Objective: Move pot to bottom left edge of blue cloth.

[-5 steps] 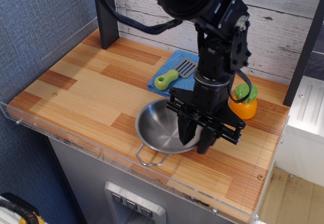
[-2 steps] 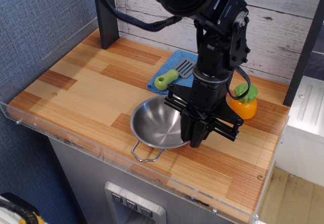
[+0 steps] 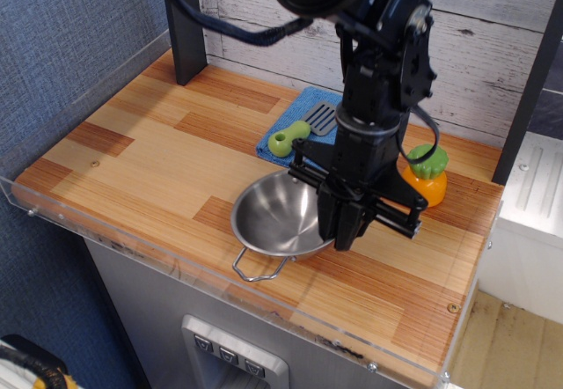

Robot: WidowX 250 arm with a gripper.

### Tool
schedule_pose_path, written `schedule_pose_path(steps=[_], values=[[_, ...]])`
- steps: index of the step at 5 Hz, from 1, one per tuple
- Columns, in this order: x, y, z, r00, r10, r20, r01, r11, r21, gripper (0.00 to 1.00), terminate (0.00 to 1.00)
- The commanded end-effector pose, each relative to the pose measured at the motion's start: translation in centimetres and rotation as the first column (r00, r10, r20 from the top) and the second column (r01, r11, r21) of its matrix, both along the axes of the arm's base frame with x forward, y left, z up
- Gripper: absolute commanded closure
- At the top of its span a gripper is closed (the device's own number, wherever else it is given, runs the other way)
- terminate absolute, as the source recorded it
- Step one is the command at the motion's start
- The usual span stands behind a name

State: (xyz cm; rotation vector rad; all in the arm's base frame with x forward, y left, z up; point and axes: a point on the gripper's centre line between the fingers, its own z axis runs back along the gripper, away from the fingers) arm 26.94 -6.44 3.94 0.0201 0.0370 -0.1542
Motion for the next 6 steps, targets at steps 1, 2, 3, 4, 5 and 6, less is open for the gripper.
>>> schedule_pose_path(steps=[1, 2, 3, 4, 5, 6], values=[[0.4, 2.0, 6.4, 0.99, 0.061, 0.13, -0.054, 0.997, -0.056, 1.0, 0.0], [0.9, 4.8, 8.6, 0.978, 0.137, 0.16, -0.124, 0.988, -0.093, 1.0, 0.0], [1.7, 9.2, 10.4, 0.954, 0.243, 0.175, -0.222, 0.966, -0.132, 1.0, 0.0], [3.1, 12.8, 11.0, 0.932, 0.306, 0.196, -0.284, 0.949, -0.134, 1.0, 0.0], [5.5, 14.5, 10.4, 0.958, 0.22, 0.181, -0.211, 0.975, -0.068, 1.0, 0.0], [6.9, 15.2, 9.1, 0.971, 0.199, 0.134, -0.197, 0.98, -0.03, 1.0, 0.0]])
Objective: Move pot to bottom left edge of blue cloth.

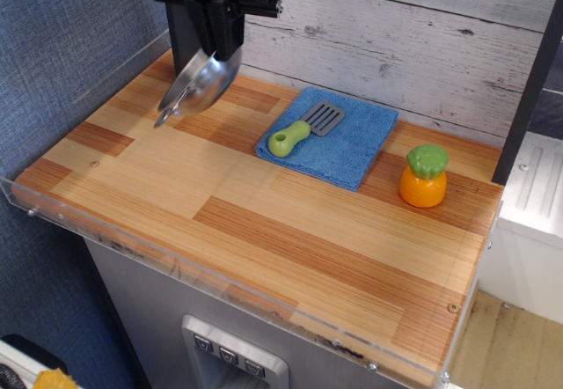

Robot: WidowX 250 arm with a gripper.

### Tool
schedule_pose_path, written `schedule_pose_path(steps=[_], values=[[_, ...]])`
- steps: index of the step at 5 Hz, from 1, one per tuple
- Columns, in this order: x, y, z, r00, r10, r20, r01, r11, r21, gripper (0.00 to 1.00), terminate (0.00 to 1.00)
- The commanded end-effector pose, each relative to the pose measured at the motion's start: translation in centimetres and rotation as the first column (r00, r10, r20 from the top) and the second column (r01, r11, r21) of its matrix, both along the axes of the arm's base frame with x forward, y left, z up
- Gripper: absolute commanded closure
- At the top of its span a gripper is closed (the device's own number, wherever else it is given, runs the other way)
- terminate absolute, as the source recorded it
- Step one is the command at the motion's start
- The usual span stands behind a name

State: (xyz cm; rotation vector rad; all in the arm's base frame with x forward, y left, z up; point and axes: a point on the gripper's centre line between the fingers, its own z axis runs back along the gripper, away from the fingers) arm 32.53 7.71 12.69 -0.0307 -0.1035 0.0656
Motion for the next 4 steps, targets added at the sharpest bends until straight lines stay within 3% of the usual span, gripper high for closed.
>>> schedule_pose_path(steps=[1, 4], values=[[1.8, 1.8, -2.1, 0.998, -0.007, -0.061, 0.008, 1.0, 0.019, 1.0, 0.0], [0.9, 2.3, -4.2, 0.993, 0.033, -0.111, -0.035, 0.999, -0.012, 1.0, 0.0]])
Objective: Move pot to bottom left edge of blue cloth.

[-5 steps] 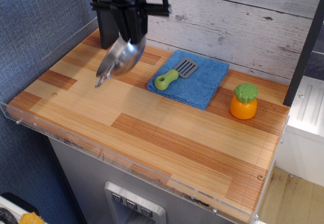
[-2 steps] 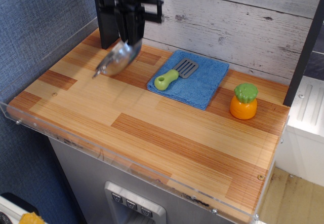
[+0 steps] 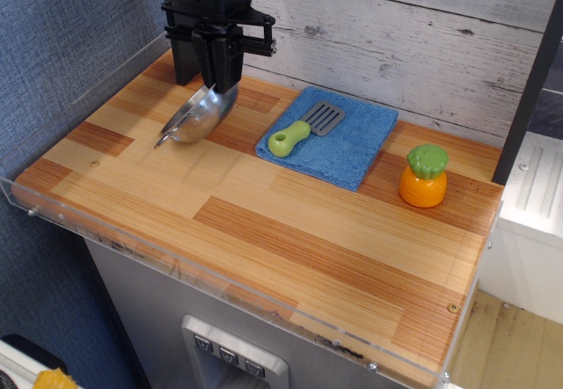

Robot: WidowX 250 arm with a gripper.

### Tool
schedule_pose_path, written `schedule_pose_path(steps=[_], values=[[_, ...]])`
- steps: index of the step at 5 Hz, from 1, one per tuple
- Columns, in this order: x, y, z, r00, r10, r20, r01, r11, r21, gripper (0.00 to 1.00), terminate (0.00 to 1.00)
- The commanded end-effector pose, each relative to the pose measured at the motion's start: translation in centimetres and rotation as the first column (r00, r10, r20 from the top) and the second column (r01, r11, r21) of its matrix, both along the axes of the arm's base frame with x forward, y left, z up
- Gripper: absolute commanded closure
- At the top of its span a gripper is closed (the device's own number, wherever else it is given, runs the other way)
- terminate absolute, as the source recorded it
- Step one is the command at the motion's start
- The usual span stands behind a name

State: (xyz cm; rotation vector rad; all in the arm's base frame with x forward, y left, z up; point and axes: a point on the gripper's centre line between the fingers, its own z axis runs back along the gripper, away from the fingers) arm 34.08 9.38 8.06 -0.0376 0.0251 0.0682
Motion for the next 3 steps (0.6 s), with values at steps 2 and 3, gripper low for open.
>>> schedule_pose_path(steps=[2, 3], values=[[-1.1, 0.9, -1.5, 0.997, 0.069, -0.031, -0.07, 0.997, -0.035, 1.0, 0.0], [-1.1, 0.9, -2.0, 0.996, 0.076, -0.047, -0.078, 0.996, -0.046, 1.0, 0.0]])
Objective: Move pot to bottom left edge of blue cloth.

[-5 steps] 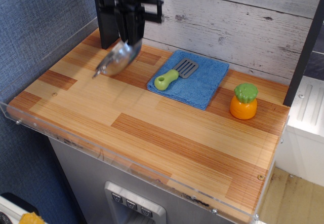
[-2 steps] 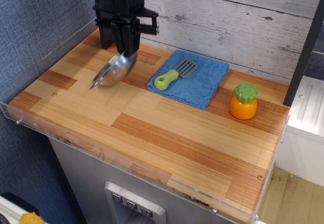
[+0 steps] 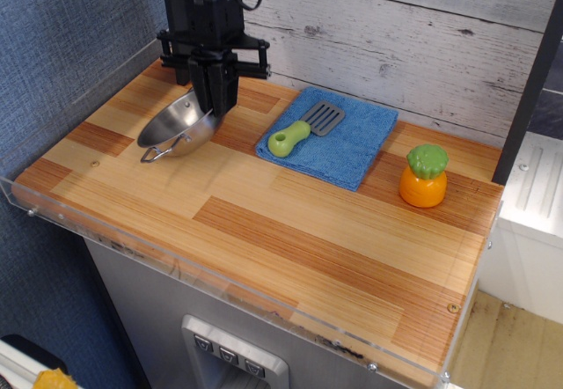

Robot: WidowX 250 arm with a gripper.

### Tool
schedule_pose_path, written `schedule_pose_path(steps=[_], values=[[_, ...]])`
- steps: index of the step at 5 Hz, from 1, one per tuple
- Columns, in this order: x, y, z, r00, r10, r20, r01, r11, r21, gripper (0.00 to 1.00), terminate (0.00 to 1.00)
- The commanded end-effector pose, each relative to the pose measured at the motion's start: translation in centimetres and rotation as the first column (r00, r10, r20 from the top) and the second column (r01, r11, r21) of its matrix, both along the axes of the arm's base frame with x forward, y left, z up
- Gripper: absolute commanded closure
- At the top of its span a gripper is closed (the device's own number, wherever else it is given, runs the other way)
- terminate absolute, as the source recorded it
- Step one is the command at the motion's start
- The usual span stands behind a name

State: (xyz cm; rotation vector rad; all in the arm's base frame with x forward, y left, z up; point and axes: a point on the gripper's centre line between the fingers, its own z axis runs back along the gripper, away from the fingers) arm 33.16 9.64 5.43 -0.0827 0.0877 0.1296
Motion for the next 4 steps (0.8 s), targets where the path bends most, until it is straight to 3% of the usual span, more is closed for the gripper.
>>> schedule_pose_path(steps=[1, 2, 4], values=[[-0.27, 0.54, -0.14, 1.0, 0.009, 0.001, -0.009, 1.0, -0.017, 1.0, 0.0], [-0.21, 0.34, -0.49, 1.0, -0.009, -0.018, 0.008, 0.999, -0.037, 0.0, 0.0], [-0.31, 0.31, -1.04, 0.999, -0.002, -0.046, 0.0, 0.998, -0.061, 0.0, 0.0]])
